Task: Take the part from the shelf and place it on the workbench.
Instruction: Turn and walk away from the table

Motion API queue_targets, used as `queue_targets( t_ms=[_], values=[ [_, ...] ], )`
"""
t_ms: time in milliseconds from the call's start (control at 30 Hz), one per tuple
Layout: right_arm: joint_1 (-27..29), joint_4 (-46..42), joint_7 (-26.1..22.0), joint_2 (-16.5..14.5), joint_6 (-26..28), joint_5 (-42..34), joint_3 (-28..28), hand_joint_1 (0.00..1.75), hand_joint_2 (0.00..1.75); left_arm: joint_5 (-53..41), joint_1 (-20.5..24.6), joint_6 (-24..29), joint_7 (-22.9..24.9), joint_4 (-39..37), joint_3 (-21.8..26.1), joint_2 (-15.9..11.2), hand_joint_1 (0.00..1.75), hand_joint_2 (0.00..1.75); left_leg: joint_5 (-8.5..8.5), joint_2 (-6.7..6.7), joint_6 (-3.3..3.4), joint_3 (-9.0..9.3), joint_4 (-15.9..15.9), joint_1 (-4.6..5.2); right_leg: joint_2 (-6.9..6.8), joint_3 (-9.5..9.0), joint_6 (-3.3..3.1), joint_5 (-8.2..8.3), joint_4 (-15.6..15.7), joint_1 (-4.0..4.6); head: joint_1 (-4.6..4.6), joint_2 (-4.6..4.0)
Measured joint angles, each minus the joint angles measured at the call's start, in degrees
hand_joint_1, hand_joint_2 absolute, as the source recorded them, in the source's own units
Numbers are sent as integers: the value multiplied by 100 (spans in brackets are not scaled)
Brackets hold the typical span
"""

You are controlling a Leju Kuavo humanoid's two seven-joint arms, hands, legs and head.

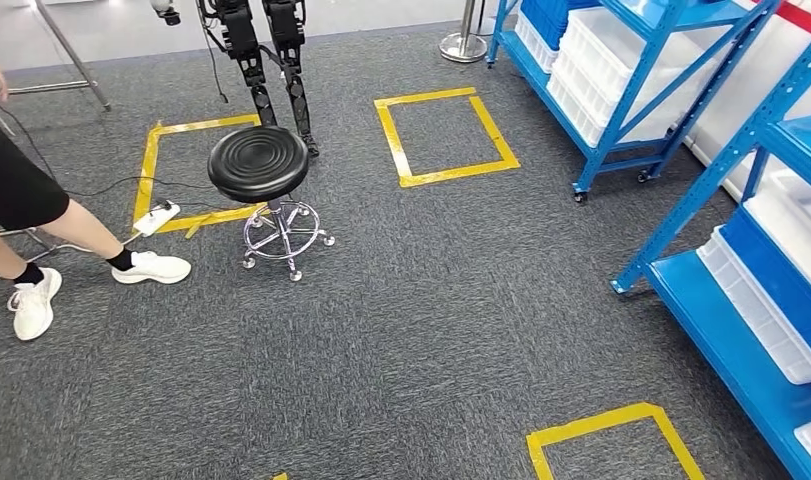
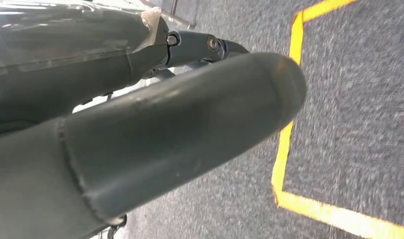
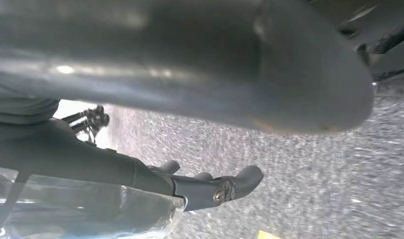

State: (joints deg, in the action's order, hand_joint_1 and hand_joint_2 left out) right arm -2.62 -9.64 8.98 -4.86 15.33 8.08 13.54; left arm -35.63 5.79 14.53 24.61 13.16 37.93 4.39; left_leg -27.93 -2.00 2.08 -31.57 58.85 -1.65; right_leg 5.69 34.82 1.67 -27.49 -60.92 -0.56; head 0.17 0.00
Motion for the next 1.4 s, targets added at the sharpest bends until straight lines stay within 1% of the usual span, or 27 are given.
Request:
queue_targets(
  t_ms=[67,133,167,200,267,333,367,400,433,500,567,633,667,700,733,800,833,900,967,1033,1100,1167,1200,1233,1300,1367,1400],
  values=[
    [-11,1,-57,18,30,-86,-4,0,0,-22,-13,-36,-1,0,48,-4,0,0,11,166,52,7,-28,17,-353,304,-35,-329,-614,8,37,0],
    [-20,1,-118,32,18,-137,-7,0,0,-61,-21,-66,-2,0,65,-1,0,0,6,353,67,-6,-25,42,-477,615,-27,-611,-1272,-11,59,0],
    [-19,1,-131,37,11,-141,-8,0,0,-78,-18,-75,-2,0,64,6,0,0,3,438,64,-10,-23,48,-502,643,10,-628,-1366,-26,61,0],
    [-13,2,-135,39,8,-141,-8,0,0,-90,-12,-78,-2,0,63,17,0,0,-2,512,57,-7,-22,47,-530,543,62,-552,-1213,-43,64,0],
    [-4,2,-138,42,8,-141,-8,0,0,-96,-2,-78,-2,0,63,40,0,0,-24,644,19,20,-18,44,-705,99,149,-274,-430,-79,71,0],
    [-14,1,-154,39,9,-146,-8,0,0,-115,2,-79,-2,0,63,54,0,0,-66,760,-61,66,-12,63,-884,-224,133,-73,140,-58,67,0],
    [-17,1,-176,39,11,-154,-9,0,0,-141,13,-81,-2,0,62,62,0,0,-78,812,-103,96,-16,67,-909,-249,90,-37,213,-27,64,0],
    [-16,1,-214,41,14,-162,-10,0,0,-183,36,-84,-2,1,57,72,0,0,-82,862,-147,126,-28,61,-863,-241,44,-20,221,11,59,0],
    [-14,1,-265,45,16,-164,-12,0,0,-235,68,-88,-1,3,48,84,0,0,-85,891,-189,148,-40,40,-800,-244,-13,-3,235,-2,57,0],
    [-17,1,-377,47,16,-122,-14,0,0,-340,129,-90,-7,9,18,101,0,0,-216,705,-258,117,97,-4,-689,-276,-111,35,278,-47,37,0],
    [-34,1,-463,32,14,-37,-12,0,0,-393,149,-72,-21,13,-8,107,0,0,-577,365,-278,-124,679,-22,-565,-292,-193,67,300,-69,4,0],
    [-50,1,-517,3,10,28,-8,0,0,-402,139,-41,-28,13,-19,106,0,0,-892,216,-267,-495,1435,-17,-413,-287,-234,78,299,-28,-3,0],
    [-51,1,-537,-8,10,48,-7,0,0,-410,132,-23,-27,13,-21,105,0,0,-902,193,-258,-608,1620,-16,-331,-291,-238,79,298,-9,-3,0],
    [-49,1,-551,-17,10,60,-5,0,0,-426,126,-4,-27,12,-23,105,0,0,-789,182,-241,-623,1585,-16,-246,-301,-238,79,298,5,-3,0],
    [-47,1,-559,-23,10,72,-5,0,0,-459,120,21,-26,11,-30,102,0,0,-564,155,-217,-518,1296,-15,-161,-315,-238,79,297,15,-3,0],
    [-53,1,-534,-44,18,90,-4,0,0,-542,110,62,-28,10,-47,90,0,0,-129,-63,-152,-189,485,-15,-15,-325,-230,81,292,31,-2,0],
    [-62,1,-499,-56,27,99,-3,0,0,-580,107,77,-37,10,-60,84,0,0,-17,-169,-127,-71,189,-11,46,-312,-218,86,287,40,0,0],
    [-74,1,-392,-73,46,97,-1,0,0,-610,112,81,-52,9,-88,79,0,0,-5,-237,-90,-14,16,19,149,-258,-160,108,288,33,-3,0],
    [-66,2,-311,-68,51,81,-1,0,0,-600,128,80,-56,10,-108,93,0,0,38,-110,-35,7,-49,30,208,-191,-85,130,299,27,-13,0],
    [-63,3,-281,-54,51,71,-1,0,0,-587,137,79,-55,12,-115,115,0,0,95,42,24,48,-143,17,-35,-51,-60,19,88,63,2,0],
    [-74,3,-269,-33,51,66,-1,0,0,-585,131,78,-55,12,-118,127,0,0,102,223,49,70,-175,30,-377,255,-88,-268,-524,54,39,0],
    [-79,3,-230,-11,51,49,-1,0,0,-580,117,76,-55,10,-118,130,0,0,84,412,53,75,-172,46,-489,524,-70,-458,-1069,12,68,0],
    [-72,3,-196,-2,51,36,-1,0,0,-573,112,77,-55,9,-117,131,0,0,75,497,48,76,-170,48,-510,522,-27,-435,-1085,-7,71,0],
    [-65,3,-159,9,51,22,-1,0,0,-559,107,79,-55,8,-117,133,0,0,67,573,36,81,-168,45,-546,408,30,-343,-899,-31,77,0],
    [-62,2,-114,26,51,11,-1,0,0,-528,102,86,-55,7,-116,138,0,0,39,704,-17,109,-161,48,-760,-23,124,-95,-168,-65,85,0],
    [-78,1,-110,31,49,13,-1,0,0,-511,101,101,-55,8,-115,138,0,0,0,813,-98,155,-150,64,-923,-285,100,43,282,-52,77,0],
    [-83,1,-112,32,48,14,-1,0,0,-510,110,108,-55,9,-115,139,0,0,-15,864,-137,179,-151,63,-918,-283,56,53,309,-27,72,0]
  ],
)
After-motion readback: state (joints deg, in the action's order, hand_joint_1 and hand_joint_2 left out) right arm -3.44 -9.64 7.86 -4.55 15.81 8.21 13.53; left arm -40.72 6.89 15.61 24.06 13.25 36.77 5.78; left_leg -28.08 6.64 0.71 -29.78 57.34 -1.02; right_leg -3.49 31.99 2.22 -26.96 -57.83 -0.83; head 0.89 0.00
